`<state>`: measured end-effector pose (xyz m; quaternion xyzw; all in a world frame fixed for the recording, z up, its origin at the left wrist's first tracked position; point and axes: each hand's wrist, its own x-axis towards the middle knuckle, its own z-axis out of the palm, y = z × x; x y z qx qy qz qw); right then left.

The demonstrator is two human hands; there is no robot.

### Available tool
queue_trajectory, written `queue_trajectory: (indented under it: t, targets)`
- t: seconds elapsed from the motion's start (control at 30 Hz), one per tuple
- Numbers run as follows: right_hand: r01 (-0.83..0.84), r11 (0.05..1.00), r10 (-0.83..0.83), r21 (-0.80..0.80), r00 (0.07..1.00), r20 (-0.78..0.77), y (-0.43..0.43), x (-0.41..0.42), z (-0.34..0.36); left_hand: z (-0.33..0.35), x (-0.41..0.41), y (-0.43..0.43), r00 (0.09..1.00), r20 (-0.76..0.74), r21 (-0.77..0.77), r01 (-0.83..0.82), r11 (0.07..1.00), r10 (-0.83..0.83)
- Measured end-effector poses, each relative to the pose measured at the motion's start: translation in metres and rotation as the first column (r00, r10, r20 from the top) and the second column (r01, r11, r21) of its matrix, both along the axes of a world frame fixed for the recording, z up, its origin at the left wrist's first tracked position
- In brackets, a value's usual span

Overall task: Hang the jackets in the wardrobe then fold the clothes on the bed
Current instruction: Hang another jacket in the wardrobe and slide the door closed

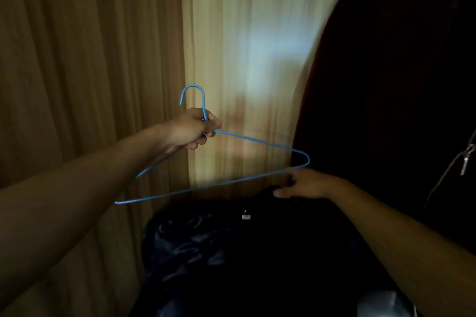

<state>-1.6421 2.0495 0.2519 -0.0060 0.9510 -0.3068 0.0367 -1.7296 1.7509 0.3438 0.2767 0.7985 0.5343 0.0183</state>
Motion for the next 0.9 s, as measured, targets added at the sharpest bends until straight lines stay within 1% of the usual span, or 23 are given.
queue_trajectory:
  t: [0.03,0.07,0.1,0.13,0.17,0.23,0.27,0.33,0.43,0.5,0.57,0.63,0.67,0.7,0.73,0.77,0.8,0.83,0.87,0.9]
  targets:
    - [0.047,0.973,-0.052,0.225,0.999,0.016,0.007,-0.005,-0.019,-0.012,-0.001,0.0,1.0,0.002,-0.036,-0.014,0.999,0.014]
    - [0.116,0.906,-0.138,0.406,0.99,0.026,0.014,-0.007,-0.038,-0.023,-0.001,0.001,1.0,0.006,-0.073,-0.022,0.997,0.022]
    - [0.174,0.865,-0.228,0.47,0.972,0.058,0.021,-0.008,-0.058,-0.035,-0.002,0.001,1.0,0.013,-0.112,-0.022,0.994,0.023]
    - [0.208,0.87,-0.278,0.448,0.956,0.097,0.028,-0.008,-0.078,-0.046,-0.002,0.002,1.0,0.021,-0.152,-0.016,0.988,0.019]
    - [0.224,0.894,-0.293,0.389,0.948,0.128,0.034,-0.008,-0.096,-0.057,-0.003,0.003,0.999,0.029,-0.194,-0.01,0.981,0.015]
    - [0.252,0.911,-0.311,0.327,0.94,0.142,0.041,-0.005,-0.124,-0.078,-0.003,0.007,0.999,0.029,-0.273,-0.011,0.962,0.02]
    - [0.286,0.905,-0.333,0.314,0.937,0.107,0.043,-0.005,-0.134,-0.088,-0.003,0.009,0.999,0.033,-0.297,-0.008,0.955,0.019]
    - [0.396,0.875,-0.404,0.28,0.914,-0.032,0.046,-0.006,-0.143,-0.105,-0.002,0.014,0.998,0.063,-0.32,0.023,0.947,-0.003]
    - [0.497,0.838,-0.459,0.225,0.865,-0.204,0.033,-0.003,-0.118,-0.118,0.0,0.021,0.998,0.059,-0.346,0.05,0.937,-0.031]
    - [0.512,0.842,-0.451,0.17,0.841,-0.3,0.016,0.0,-0.086,-0.123,0.003,0.029,0.999,0.025,-0.337,0.032,0.941,-0.025]
    - [0.472,0.879,-0.409,0.071,0.822,-0.397,-0.008,0.003,-0.052,-0.126,0.008,0.042,1.0,0.004,-0.275,0.01,0.961,-0.01]
    - [0.317,0.944,-0.325,-0.09,0.856,-0.402,-0.037,0.006,-0.027,-0.129,0.014,0.058,0.999,0.029,-0.15,-0.011,0.989,0.015]
    - [0.226,0.963,-0.265,-0.145,0.885,-0.384,-0.052,0.009,-0.02,-0.13,0.017,0.066,0.998,0.056,-0.071,-0.022,0.997,0.026]
    - [0.153,0.976,-0.201,-0.154,0.904,-0.377,-0.064,0.013,-0.016,-0.131,0.021,0.072,0.997,0.076,-0.003,-0.026,1.0,0.026]
    - [0.118,0.989,-0.145,-0.093,0.913,-0.381,-0.072,0.016,-0.015,-0.132,0.023,0.077,0.997,0.08,0.041,-0.019,0.999,0.016]
    - [0.11,0.994,-0.092,0.024,0.913,-0.398,-0.074,0.018,-0.015,-0.134,0.025,0.079,0.997,0.072,0.058,-0.004,0.998,0.0]
    - [0.131,0.975,-0.042,0.18,0.903,-0.428,-0.072,0.018,-0.015,-0.134,0.025,0.081,0.998,0.058,0.062,0.012,0.998,-0.016]
    - [0.153,0.941,-0.004,0.302,0.897,-0.442,-0.067,0.018,-0.015,-0.135,0.026,0.08,0.999,0.042,0.069,0.027,0.997,-0.03]
    - [0.152,0.929,0.007,0.337,0.905,-0.426,-0.062,0.016,-0.015,-0.135,0.026,0.08,0.999,0.028,0.083,0.043,0.996,-0.046]
    - [0.117,0.951,0.004,0.285,0.921,-0.39,-0.059,0.014,-0.016,-0.135,0.026,0.078,0.998,0.019,0.1,0.061,0.993,-0.063]
